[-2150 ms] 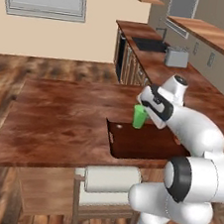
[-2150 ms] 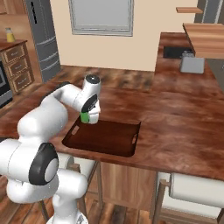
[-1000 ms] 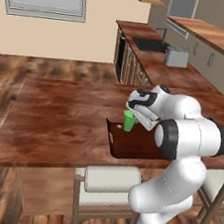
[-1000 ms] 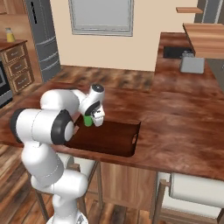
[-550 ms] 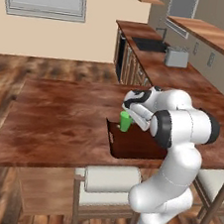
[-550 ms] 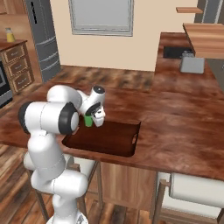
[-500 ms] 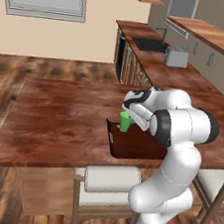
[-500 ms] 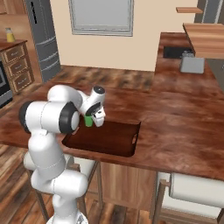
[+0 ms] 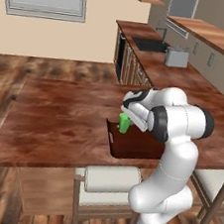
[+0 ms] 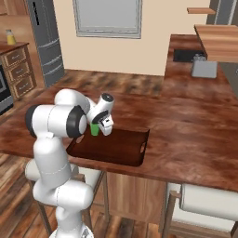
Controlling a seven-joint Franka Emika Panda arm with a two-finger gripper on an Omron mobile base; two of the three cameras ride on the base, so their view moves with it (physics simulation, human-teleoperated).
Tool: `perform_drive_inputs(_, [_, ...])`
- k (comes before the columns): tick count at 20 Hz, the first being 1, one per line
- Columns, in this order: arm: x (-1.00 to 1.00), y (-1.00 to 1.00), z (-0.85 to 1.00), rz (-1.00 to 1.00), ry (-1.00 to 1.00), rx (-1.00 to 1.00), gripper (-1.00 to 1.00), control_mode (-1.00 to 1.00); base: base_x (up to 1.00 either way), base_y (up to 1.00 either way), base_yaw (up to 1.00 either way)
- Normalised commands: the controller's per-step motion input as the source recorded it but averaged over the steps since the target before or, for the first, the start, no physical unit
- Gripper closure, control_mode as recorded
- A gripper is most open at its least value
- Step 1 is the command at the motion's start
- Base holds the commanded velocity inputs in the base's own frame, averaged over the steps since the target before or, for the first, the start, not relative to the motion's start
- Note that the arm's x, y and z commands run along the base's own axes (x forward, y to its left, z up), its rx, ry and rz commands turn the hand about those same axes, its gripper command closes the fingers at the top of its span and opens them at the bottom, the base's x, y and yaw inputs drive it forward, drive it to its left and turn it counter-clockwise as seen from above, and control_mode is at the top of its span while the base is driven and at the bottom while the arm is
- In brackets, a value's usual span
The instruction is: There is a tray on the dining counter. Grab the cup, mug, and pitcher and place them on the tray. The pitcher may be placed next to the tray if it cannot fit the tray.
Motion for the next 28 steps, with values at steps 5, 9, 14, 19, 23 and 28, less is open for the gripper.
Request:
perform_drive_inputs(5, [0.0, 0.01, -0.2, 0.04, 0.0, 0.0, 1.0, -1.0, 0.0, 0.0, 0.0])
perform_drive_inputs(9, [0.0, 0.0, 0.0, 0.0, 0.0, 0.0, 1.0, -1.0, 0.0, 0.0, 0.0])
perform_drive_inputs(14, [0.0, 0.0, 0.0, 0.0, 0.0, 0.0, 1.0, -1.0, 0.0, 0.0, 0.0])
perform_drive_inputs(19, [0.0, 0.0, 0.0, 0.0, 0.0, 0.0, 1.0, -1.0, 0.0, 0.0, 0.0])
perform_drive_inputs(23, [0.0, 0.0, 0.0, 0.0, 0.0, 0.0, -1.0, -1.0, 0.0, 0.0, 0.0])
perform_drive_inputs(28, [0.0, 0.0, 0.0, 0.0, 0.0, 0.0, -1.0, -1.0, 0.0, 0.0, 0.0])
